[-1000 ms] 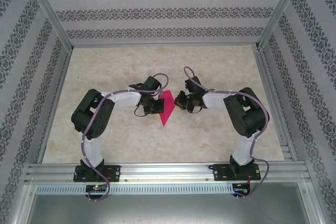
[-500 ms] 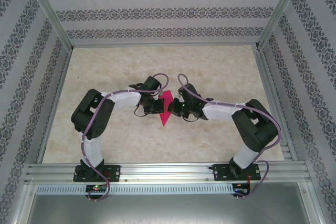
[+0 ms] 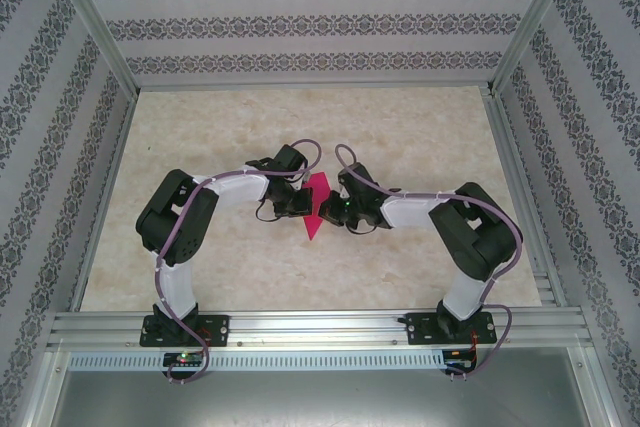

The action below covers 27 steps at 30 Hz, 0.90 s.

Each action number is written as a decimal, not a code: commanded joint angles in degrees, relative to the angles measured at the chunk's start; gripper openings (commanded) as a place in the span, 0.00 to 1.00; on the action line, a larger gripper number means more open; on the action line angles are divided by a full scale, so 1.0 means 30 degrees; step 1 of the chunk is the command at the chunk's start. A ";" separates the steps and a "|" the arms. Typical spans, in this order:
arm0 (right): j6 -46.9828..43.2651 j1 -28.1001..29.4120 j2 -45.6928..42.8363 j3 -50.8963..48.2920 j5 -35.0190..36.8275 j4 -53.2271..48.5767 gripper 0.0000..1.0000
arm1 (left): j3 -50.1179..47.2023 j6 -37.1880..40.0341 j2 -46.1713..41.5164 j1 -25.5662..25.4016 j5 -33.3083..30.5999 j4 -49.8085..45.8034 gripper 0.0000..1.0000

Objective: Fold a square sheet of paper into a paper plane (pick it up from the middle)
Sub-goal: Third fold the triangle at the center of the table.

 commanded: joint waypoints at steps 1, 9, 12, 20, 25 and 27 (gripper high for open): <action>-0.0743 -0.0363 0.0767 0.0726 0.0090 0.0039 0.01 | 0.0239 0.0452 0.0408 0.0047 -0.0432 -0.0762 0.00; -0.0636 -0.0464 0.2083 0.0790 -0.0085 0.0164 0.01 | -0.1029 -0.0246 -0.2098 0.0040 0.1486 0.1889 0.05; -0.0548 -0.0477 0.2136 0.0709 -0.0012 0.0166 0.01 | -0.2038 -0.0767 -0.2927 0.0009 0.2615 0.2949 0.05; -0.0614 -0.0456 0.2159 0.0745 -0.0021 -0.0035 0.01 | -0.3366 -0.1235 -0.2438 -0.0356 0.4137 0.4471 0.04; -0.0696 -0.0485 0.2158 0.0796 -0.0034 -0.0160 0.01 | -0.3343 -0.1226 -0.1873 -0.0514 0.4468 0.4983 0.04; -0.0715 -0.0496 0.2158 0.0804 -0.0041 -0.0178 0.01 | -0.3329 -0.1222 -0.1757 -0.0547 0.4378 0.5019 0.04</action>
